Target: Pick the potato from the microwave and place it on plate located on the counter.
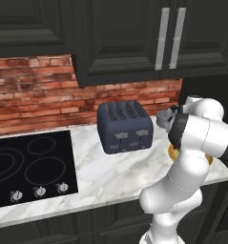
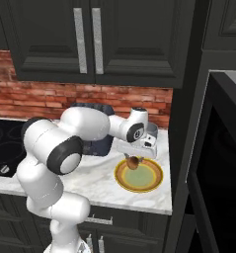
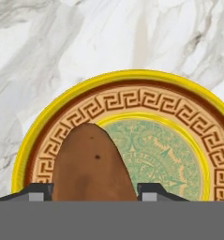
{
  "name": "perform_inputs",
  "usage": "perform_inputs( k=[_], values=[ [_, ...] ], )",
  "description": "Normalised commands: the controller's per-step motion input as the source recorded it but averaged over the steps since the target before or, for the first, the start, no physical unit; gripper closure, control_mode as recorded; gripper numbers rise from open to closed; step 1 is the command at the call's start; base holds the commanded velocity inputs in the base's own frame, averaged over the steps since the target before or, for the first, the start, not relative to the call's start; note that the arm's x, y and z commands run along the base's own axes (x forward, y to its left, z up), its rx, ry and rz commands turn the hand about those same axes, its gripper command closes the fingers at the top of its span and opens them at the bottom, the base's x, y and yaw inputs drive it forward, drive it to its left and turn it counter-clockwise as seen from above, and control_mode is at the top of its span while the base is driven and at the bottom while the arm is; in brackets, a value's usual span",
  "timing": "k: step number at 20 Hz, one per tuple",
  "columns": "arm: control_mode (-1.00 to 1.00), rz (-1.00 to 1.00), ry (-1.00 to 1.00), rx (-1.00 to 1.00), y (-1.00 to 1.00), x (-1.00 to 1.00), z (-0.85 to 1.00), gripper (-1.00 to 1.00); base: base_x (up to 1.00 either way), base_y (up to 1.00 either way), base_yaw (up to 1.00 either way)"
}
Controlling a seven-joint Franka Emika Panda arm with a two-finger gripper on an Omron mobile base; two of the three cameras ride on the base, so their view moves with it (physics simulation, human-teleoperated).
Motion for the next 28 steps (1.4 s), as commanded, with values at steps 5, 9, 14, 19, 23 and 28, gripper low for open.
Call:
perform_inputs(
  k=[5,9,14,19,23,28],
  values=[
    [-1.00,0.00,0.00,0.00,0.00,0.00,0.00,-1.00,0.00,0.00,0.00],
    [-1.00,0.00,0.00,0.00,0.00,0.00,0.00,-1.00,0.00,0.00,0.00],
    [-1.00,0.00,0.00,0.00,0.00,0.00,0.00,-1.00,0.00,0.00,0.00],
    [-1.00,0.03,-0.03,0.00,0.07,-0.12,0.18,-1.00,0.00,0.00,0.00],
    [-1.00,0.11,-0.30,-0.05,0.62,-0.73,0.56,-1.00,0.00,0.00,0.00],
    [-1.00,0.13,-0.32,-0.07,0.63,-0.88,0.08,-1.00,0.00,0.00,0.00]
  ],
)
